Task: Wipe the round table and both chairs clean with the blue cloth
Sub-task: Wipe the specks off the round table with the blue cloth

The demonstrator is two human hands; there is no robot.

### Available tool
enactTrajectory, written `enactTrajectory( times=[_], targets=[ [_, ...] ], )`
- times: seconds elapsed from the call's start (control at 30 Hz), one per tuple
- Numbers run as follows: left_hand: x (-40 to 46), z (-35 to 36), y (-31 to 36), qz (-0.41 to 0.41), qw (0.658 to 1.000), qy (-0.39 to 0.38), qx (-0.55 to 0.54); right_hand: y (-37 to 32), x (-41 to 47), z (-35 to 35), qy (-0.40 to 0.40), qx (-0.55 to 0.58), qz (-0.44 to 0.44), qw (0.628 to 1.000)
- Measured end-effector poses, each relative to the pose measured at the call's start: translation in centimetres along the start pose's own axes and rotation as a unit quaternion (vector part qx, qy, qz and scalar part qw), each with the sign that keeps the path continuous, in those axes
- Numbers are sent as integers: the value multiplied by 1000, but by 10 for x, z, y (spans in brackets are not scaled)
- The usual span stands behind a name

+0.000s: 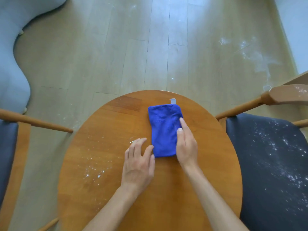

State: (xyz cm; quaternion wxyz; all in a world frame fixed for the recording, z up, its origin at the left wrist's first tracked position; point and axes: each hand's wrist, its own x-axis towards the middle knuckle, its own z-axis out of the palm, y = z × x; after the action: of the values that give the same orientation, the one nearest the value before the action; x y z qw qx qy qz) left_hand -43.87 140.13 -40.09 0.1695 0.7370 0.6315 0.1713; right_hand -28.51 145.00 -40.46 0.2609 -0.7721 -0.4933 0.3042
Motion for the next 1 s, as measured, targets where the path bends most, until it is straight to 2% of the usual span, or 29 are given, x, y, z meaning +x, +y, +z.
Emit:
enactTrajectory(
  times=[0.07,0.13,0.2,0.27,0.37,0.53,0.83,0.9,1.0],
  targets=[
    [31,1,13,2,999,33,-7,33,2,-33,72,-43,-7,996],
    [59,9,33,18,1000,26,2,60,-2,-45,81,-162,-11,983],
    [81,24,55,28,998,-19,44,80,-11,-39,59,-262,-47,962],
    [94,43,70,21,992,-80,96,92,-15,-35,49,-309,-63,948],
    [106,70,75,-5,979,-131,155,107,-10,-32,65,-333,-77,938],
    [107,64,44,16,975,-125,183,106,-9,-31,57,-327,-77,940],
    [48,-30,-126,-147,970,-64,183,96,-13,-32,43,-321,-58,944],
    [29,-33,-126,-174,971,-37,161,95,-14,-32,45,-320,-58,945],
    [12,-15,-88,-181,971,-10,154,93,-14,-32,45,-320,-60,945]
  ],
)
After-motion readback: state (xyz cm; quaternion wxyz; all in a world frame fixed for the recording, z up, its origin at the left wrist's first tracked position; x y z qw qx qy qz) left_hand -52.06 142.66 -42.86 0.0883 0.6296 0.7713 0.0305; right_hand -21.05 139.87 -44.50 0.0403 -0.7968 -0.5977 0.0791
